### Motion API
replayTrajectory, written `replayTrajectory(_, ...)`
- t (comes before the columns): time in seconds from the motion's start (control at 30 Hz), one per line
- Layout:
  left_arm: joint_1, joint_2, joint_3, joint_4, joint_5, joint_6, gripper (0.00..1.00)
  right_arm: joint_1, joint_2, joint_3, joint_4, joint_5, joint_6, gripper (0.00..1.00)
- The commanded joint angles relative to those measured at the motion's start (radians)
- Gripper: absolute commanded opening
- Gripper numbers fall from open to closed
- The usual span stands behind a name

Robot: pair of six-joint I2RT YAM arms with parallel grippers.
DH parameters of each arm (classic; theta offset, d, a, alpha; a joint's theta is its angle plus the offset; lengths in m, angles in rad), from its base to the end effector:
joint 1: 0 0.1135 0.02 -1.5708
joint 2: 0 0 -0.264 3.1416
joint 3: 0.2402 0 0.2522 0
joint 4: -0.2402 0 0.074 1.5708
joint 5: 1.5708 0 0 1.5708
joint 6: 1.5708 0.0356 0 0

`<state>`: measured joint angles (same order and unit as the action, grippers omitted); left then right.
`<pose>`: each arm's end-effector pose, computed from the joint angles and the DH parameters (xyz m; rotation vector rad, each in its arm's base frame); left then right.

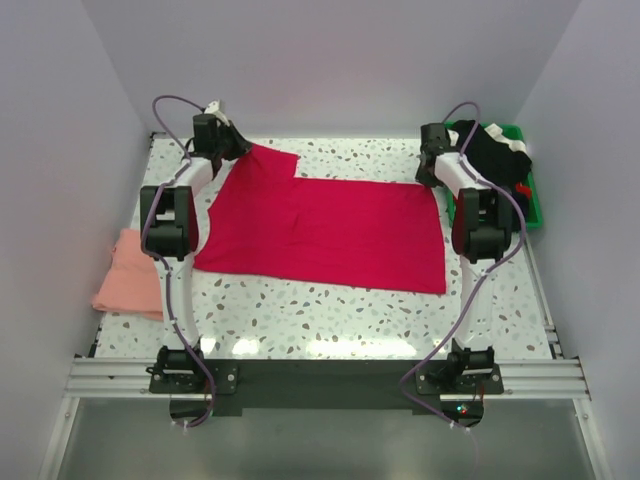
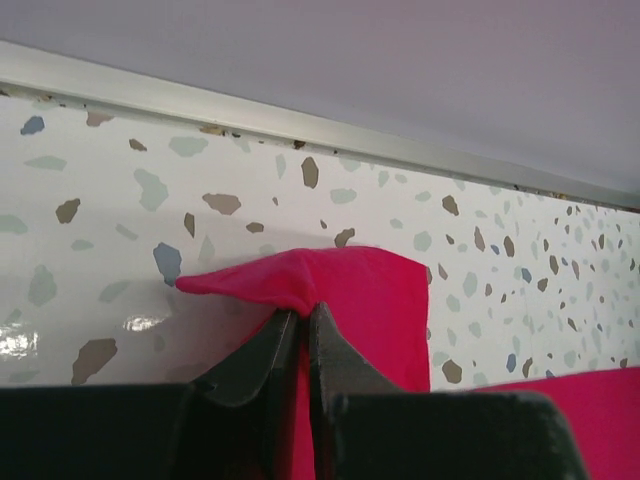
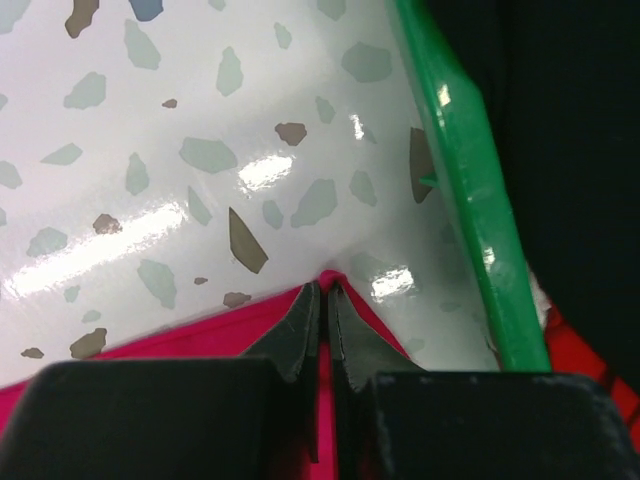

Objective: Fold and stack the t-shirts
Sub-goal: Fold the tshirt

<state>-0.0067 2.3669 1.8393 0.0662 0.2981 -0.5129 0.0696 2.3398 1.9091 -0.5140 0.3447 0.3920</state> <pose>0.5472 -0.0141 0.1786 -0.3301 2.0415 -0.6266 0.5138 0.0238 0.1683 0.5291 2.3944 -0.2336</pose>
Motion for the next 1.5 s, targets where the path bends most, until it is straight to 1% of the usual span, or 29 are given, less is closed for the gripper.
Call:
replayTrajectory(0.0,0.002,-0.043,0.08,0.023,-0.03,0.016,0.0,-0.027,-0.091,0.036,-0.006,-0.022,0.018,0.0)
replayTrajectory(0.2,0.007,-0.037,0.136,-0.011,-0.045,0.03,0.0,-0.042,-0.132,0.015,-0.004,-0.047,0.024,0.0)
replayTrajectory(0.4,0.007,-0.083,0.091,-0.013,-0.051,0.033,0.0,-0.045,-0.221,-0.074,0.022,-0.067,0.027,0.0)
replayTrajectory(0.5,0.007,-0.132,0.031,-0.002,-0.056,0.03,0.0,-0.045,-0.279,-0.142,0.032,-0.07,0.03,0.0)
replayTrajectory(0.9,0.036,-0.419,-0.374,0.083,-0.105,-0.029,0.0,-0.045,-0.499,-0.468,0.071,-0.095,0.076,0.0)
replayTrajectory(1.03,0.039,-0.501,-0.523,0.095,-0.138,-0.058,0.0,-0.045,-0.562,-0.551,0.072,-0.095,0.093,0.0)
replayTrajectory(1.13,0.04,-0.57,-0.604,0.09,-0.165,-0.082,0.0,-0.045,-0.603,-0.602,0.069,-0.092,0.102,0.0)
replayTrajectory(1.33,0.04,-0.647,-0.721,0.075,-0.211,-0.128,0.0,-0.047,-0.655,-0.702,0.081,-0.11,0.119,0.0)
replayTrajectory(1.47,0.04,-0.675,-0.752,0.046,-0.241,-0.144,0.0,-0.045,-0.692,-0.768,0.1,-0.119,0.127,0.0)
